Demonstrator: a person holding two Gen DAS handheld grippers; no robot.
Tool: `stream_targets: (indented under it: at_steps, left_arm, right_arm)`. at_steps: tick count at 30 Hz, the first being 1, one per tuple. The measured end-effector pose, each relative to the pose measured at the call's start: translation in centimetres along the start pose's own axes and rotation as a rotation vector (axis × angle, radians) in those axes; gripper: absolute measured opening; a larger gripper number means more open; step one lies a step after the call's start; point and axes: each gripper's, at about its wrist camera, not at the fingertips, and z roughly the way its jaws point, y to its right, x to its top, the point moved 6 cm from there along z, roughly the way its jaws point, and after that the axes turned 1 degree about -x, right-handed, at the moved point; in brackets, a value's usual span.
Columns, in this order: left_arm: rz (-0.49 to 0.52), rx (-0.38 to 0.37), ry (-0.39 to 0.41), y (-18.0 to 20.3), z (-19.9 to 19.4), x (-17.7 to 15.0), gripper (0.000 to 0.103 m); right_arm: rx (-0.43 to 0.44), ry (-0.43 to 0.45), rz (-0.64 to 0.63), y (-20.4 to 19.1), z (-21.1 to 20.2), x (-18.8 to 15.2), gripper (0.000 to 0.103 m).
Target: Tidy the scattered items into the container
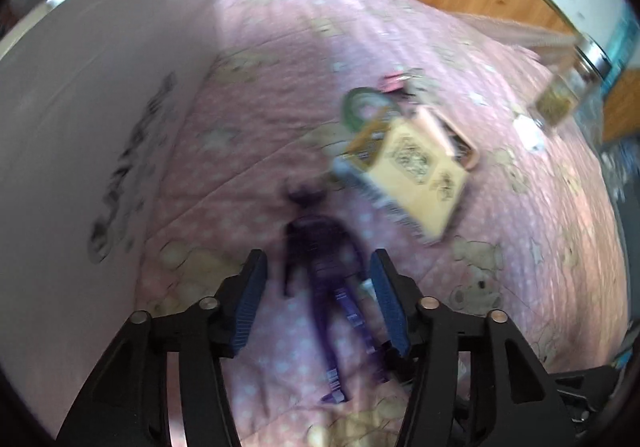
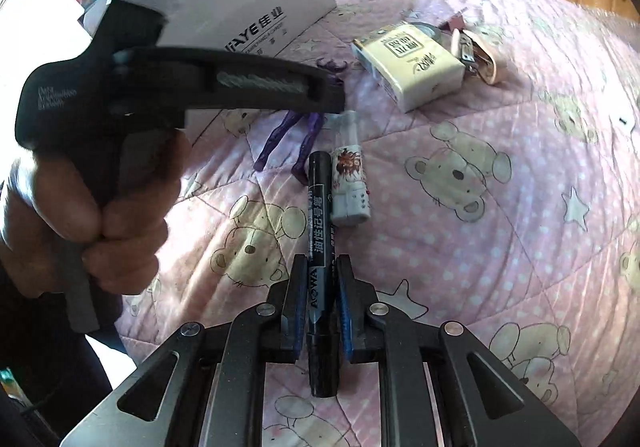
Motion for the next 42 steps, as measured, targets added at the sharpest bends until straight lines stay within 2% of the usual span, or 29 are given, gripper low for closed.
stream_targets:
  at_steps: [2, 4, 14, 22, 28, 37, 42]
  left_arm:
    - [0.022, -0.025, -0.011, 0.8, 0.4, 0.2, 0.019]
    - [0.034, -0.027, -0.014, 1.3, 0.2, 0.2, 0.017]
    - [0.019, -0.055, 0.039, 0.8, -2.8, 1.1, 0.016]
    - [0.005, -0.072, 0.091, 0.3, -5.6, 2.0, 0.016]
    - [-0.024, -0.091, 0.131, -0.8, -8.6, 2.5, 0.016]
    - [-0.054, -0.14, 0.2, -2.0, -13.4, 3.2, 0.016]
    - [-0.055, -0.164, 0.232, -2.2, -15.5, 3.4, 0.016]
  right_arm:
    - [-0.001, 0.003, -0.003, 0.0, 0.0, 0.1, 0.015]
    - [0.014, 0.005, 0.02, 0.3, 0.0, 0.2, 0.014]
    - [0.072, 0.052, 0.096, 1.1, -0.8, 1.5, 0.014]
    - [0.116, 0.086, 0.121, 0.8, -1.5, 1.0, 0.014]
    - [0.144, 0.115, 0.159, 0.8, -3.7, -0.6, 0.014]
    - [0.226, 0.189, 0.27, 0.3, -7.5, -0.7, 0.014]
    - [0.222, 0.239, 0.288, -1.1, -9.1, -0.5, 0.014]
